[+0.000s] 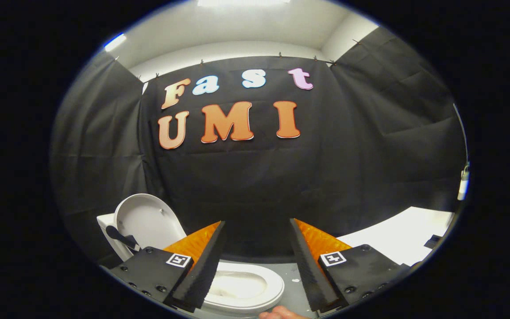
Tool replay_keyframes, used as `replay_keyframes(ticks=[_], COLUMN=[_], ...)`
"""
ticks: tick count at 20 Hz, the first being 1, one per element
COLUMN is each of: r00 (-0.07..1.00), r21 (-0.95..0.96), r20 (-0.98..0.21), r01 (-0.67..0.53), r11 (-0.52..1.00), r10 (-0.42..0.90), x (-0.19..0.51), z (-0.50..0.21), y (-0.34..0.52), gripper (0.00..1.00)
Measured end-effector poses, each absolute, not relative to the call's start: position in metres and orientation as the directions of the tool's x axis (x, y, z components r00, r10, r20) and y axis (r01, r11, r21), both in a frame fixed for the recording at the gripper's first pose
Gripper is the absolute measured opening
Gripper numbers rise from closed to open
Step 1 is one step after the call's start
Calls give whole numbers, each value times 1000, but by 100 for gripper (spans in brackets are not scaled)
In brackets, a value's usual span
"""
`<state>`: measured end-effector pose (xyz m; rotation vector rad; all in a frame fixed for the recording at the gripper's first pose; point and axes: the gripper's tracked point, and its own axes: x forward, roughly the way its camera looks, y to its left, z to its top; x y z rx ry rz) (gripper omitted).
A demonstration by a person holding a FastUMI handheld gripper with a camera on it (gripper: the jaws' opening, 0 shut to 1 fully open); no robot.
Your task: Open the toilet lid.
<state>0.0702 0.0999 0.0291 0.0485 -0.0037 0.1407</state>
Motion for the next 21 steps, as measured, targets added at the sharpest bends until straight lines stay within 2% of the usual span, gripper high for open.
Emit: replay_keyframes(ticks=[6,10,15,21], r00=[993,998,998,999], r21=[151,135,72,68], r20=[85,3,24,-23], r01=[-97,-69,-67,-42], r11=[984,988,995,997], r10=[85,69,65,44], x=[63,76,76,81], z=[9,-22,-19,-28], y=[60,60,66,60], gripper=[88,88,88,88])
